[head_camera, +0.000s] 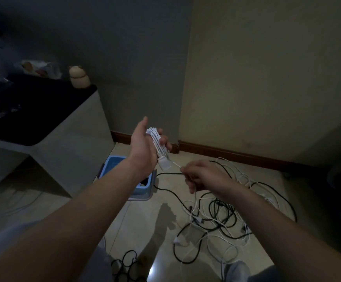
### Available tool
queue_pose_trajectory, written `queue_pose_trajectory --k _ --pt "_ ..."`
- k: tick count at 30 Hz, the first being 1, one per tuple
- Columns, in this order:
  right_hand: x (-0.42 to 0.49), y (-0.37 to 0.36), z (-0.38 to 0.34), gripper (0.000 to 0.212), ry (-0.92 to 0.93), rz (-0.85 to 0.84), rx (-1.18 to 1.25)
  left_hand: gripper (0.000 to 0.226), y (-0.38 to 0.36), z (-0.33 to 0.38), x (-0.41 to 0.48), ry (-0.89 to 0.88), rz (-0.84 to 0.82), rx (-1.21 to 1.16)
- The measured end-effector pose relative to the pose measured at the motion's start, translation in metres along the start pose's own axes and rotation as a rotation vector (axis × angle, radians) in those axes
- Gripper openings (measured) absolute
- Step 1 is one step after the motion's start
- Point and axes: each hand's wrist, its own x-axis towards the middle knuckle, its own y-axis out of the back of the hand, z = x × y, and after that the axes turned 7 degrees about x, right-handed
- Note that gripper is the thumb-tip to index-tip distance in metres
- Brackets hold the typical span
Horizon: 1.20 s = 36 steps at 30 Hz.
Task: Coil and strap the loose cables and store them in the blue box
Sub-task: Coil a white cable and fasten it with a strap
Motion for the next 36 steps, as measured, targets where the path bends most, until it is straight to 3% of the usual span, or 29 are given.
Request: queue_pose_trajectory --k 7,13,17,22,26,32,36 --pt "-0.007 -0.006 -0.005 0.025 0.053 -0.157 0.033 0.051 -0.002 -0.002 0.005 -0.120 0.075 0.260" --pt "-0.007 -0.004 -0.013 0.023 0.234 -0.040 0.088 0.056 -0.006 -0.017 0.000 -0.160 -0.005 0.738" --pt "-0.003 0.005 -0.012 0.019 0.338 0.110 0.064 0.084 -0.002 -0.026 -0.008 -0.141 -0.183 1.210" --pt "0.005 0.018 -0.007 0.014 0.389 0.427 -0.079 0.052 -0.014 -0.021 -0.013 0.015 -0.243 1.004" --pt "0.008 0.030 -0.005 0.036 0.335 0.594 -0.097 0.039 -0.024 -0.014 -0.019 0.012 -0.242 0.967" --pt "0.009 0.032 -0.005 0.026 0.349 0.473 -0.101 0.042 -0.023 -0.011 -0.022 0.083 -0.316 0.687" --pt "0.009 0.037 0.000 0.032 0.264 0.459 -0.100 0.045 -0.020 -0.004 -0.020 0.165 -0.372 0.403"
